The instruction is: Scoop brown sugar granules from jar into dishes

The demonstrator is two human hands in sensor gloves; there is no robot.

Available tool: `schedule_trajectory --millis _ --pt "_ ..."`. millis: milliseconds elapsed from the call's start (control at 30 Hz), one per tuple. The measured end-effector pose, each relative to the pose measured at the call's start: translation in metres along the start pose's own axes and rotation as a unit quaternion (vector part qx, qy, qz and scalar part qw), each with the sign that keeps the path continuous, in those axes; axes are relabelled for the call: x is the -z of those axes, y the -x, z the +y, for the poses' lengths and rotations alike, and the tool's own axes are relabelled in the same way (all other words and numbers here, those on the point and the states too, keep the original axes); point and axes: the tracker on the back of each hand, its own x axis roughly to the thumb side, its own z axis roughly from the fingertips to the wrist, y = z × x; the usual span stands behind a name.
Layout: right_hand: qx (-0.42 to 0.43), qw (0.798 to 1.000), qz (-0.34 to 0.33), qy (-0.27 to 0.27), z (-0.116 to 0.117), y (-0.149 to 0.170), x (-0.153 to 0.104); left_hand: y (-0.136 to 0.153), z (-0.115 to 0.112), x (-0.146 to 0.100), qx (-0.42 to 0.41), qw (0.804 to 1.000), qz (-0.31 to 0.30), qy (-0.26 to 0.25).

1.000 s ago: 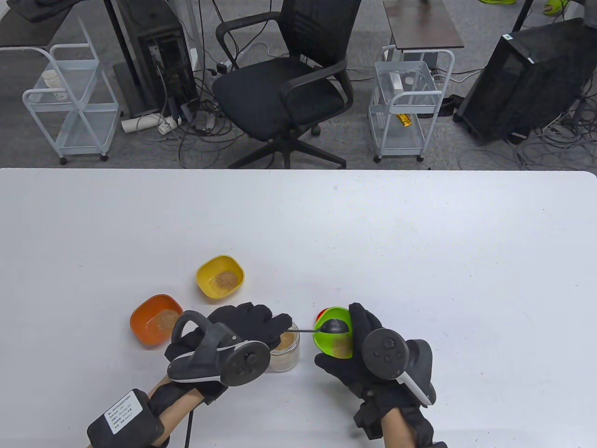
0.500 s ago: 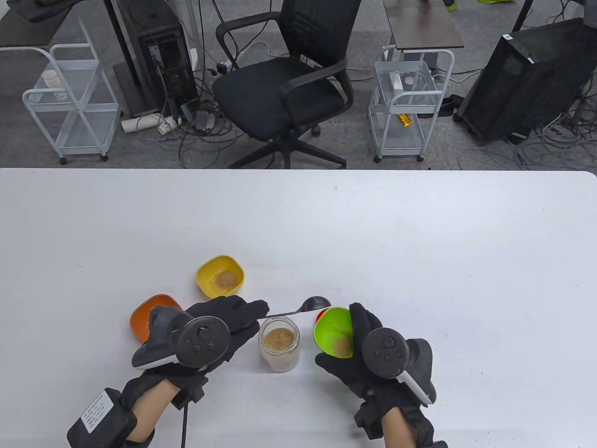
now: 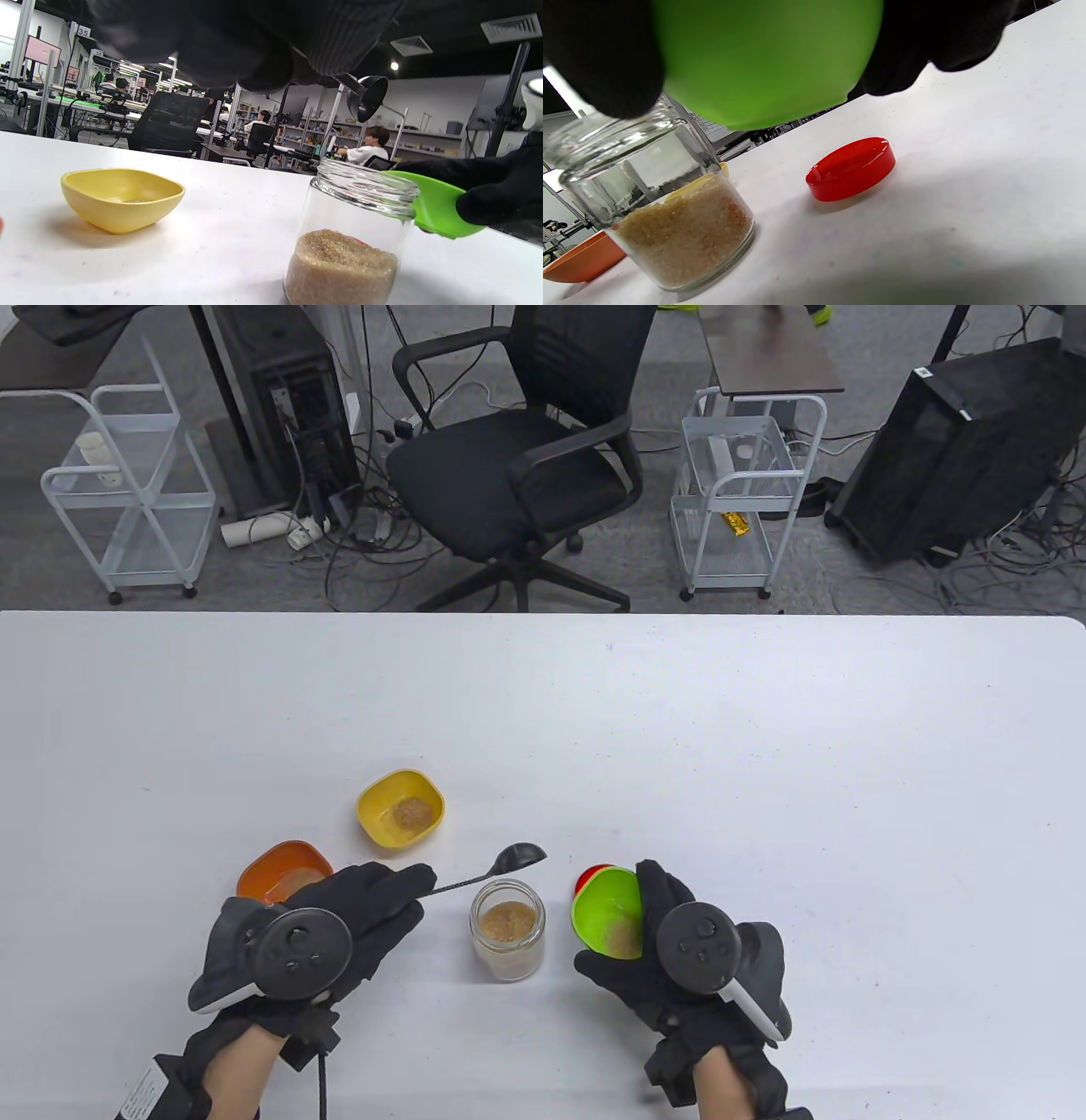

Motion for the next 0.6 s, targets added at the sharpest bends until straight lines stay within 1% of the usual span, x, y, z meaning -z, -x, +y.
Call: schedule_trajectory --millis 100,167,267,400,600 --pt "-0.001 1.0 0.001 0.002 0.0 0.0 0.0 0.004 -0.002 -0.008 -0.003 1.0 0.005 -0.025" --pt "-0.001 1.0 0.002 0.004 0.0 0.0 0.0 0.004 -0.008 -0.01 -0.016 0.999 0.006 -0.045" --pt "-0.003 1.0 0.003 0.003 0.001 0.0 0.0 -0.001 -0.017 -0.01 -0.004 0.999 0.001 -0.047" --pt "-0.005 1.0 0.005 0.001 0.002 0.0 0.0 -0.008 -0.022 -0.01 0.001 0.999 -0.013 -0.047" --pt "-0.014 1.0 0.011 -0.01 0.006 0.0 0.002 -0.005 -0.029 -0.007 -0.01 0.999 -0.001 -0.041"
